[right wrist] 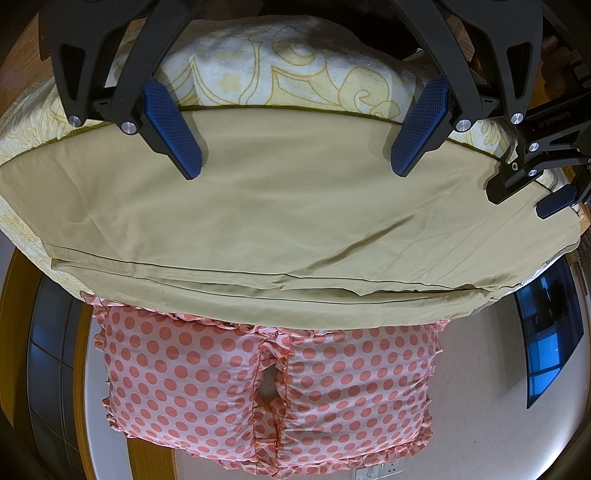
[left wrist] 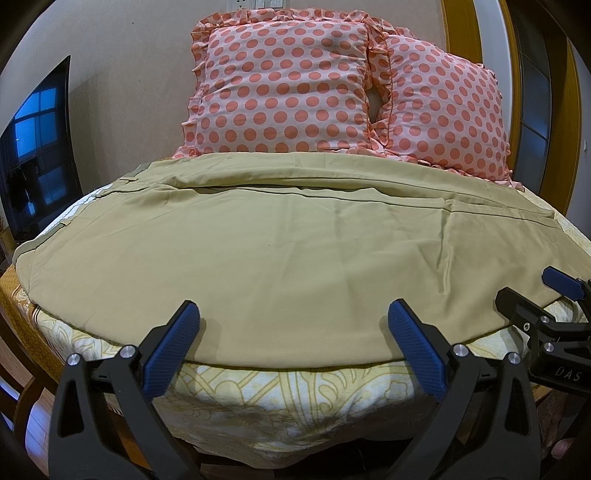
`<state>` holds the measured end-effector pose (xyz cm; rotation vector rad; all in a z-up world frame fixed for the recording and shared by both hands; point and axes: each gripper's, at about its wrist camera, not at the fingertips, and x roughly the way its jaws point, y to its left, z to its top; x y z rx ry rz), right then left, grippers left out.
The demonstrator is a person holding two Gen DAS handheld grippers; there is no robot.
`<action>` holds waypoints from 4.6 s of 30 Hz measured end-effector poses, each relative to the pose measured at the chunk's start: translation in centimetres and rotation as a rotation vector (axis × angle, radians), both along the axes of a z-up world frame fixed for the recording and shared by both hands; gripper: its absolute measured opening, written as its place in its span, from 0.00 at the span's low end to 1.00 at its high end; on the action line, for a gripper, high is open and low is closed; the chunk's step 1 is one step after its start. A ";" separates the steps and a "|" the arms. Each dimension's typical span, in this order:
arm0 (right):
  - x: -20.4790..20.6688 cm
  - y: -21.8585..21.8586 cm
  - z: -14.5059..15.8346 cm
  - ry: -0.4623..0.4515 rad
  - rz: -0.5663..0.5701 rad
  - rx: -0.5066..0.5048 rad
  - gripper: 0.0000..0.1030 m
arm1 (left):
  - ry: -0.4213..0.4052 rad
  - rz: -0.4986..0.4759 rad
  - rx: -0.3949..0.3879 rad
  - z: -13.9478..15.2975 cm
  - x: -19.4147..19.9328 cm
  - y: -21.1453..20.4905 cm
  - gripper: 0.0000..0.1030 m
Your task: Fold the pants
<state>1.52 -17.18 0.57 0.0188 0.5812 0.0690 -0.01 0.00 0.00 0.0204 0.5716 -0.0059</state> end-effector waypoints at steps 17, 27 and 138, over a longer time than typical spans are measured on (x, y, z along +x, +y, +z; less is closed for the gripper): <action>0.0 0.0 0.0 -0.001 0.000 0.000 0.99 | -0.001 0.000 0.000 0.0 0.0 0.0 0.98; 0.0 0.0 0.0 -0.001 0.000 0.000 0.99 | -0.002 0.000 0.000 0.0 0.0 0.0 0.98; 1.4 -32.8 3.6 -0.195 -0.469 0.920 0.01 | 0.343 0.163 -0.426 5.0 30.4 13.1 0.45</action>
